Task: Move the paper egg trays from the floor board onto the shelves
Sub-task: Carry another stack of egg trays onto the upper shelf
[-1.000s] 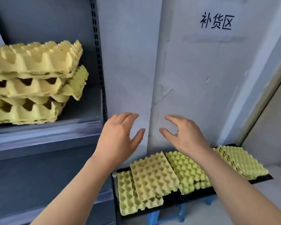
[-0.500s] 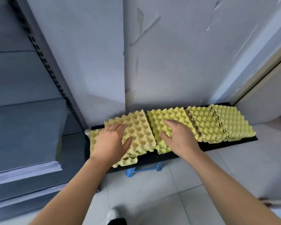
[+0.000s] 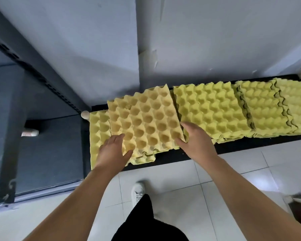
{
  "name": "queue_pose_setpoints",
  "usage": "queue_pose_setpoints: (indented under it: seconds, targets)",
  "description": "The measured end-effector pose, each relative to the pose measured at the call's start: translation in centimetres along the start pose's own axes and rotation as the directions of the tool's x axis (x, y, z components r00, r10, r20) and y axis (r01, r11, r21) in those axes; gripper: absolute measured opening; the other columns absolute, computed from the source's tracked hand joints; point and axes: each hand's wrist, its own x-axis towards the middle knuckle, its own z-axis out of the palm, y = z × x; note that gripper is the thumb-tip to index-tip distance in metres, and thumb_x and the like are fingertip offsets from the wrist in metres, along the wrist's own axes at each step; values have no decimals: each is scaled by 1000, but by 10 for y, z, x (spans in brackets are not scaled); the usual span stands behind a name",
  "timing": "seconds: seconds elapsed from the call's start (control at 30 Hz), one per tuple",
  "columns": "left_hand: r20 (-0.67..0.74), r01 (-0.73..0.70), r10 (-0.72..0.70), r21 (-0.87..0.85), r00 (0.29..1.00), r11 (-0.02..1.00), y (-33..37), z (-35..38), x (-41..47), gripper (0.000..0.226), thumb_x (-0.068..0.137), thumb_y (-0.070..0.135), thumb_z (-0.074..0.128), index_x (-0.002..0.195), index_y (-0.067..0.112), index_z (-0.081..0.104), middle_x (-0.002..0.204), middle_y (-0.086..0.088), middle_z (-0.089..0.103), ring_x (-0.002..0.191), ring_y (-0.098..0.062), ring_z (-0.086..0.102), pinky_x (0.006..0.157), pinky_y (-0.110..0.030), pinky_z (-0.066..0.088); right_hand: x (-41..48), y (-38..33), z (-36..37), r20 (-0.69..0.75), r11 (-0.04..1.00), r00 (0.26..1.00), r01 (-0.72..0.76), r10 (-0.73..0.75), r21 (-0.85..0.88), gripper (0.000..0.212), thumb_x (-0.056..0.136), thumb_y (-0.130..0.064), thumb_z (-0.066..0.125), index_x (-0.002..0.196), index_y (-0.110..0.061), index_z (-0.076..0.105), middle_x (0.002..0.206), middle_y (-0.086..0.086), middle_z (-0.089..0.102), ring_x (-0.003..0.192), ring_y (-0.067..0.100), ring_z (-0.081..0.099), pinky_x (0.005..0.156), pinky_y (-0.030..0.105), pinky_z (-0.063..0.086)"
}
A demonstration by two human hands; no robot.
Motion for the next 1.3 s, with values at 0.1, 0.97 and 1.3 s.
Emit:
queue_pose_setpoints:
  seconds: [0.1,0.97,1.3]
  targets:
    - [90,103,-101,-23,991,994,-12,27,20,86,84,51,63,149,21,16,152,-2,22,136,-24,29,106,-39,32,22,14,33,74,999,997,-11,14,-41,68,83,-34,68,140,-9,40,140,9,46,127,25,44,103,32,37]
    - [-171,204,-320,-481,932,852,2,18,8,111,53,44,88,141,31,22,141,14,21,120,-16,47,94,-41,48,50,25,29,66,986,997,34,-45,165,107,72,-35,80,151,-13,12,157,13,7,145,24,12,116,35,20]
    - [-427,15,-254,-489,868,872,79,-101,-85,109,52,52,86,141,27,28,135,17,25,114,-6,43,95,-28,40,-7,-23,-126,-99,964,979,195,-179,181,96,71,-34,81,147,-27,24,151,-1,16,126,9,34,89,6,21]
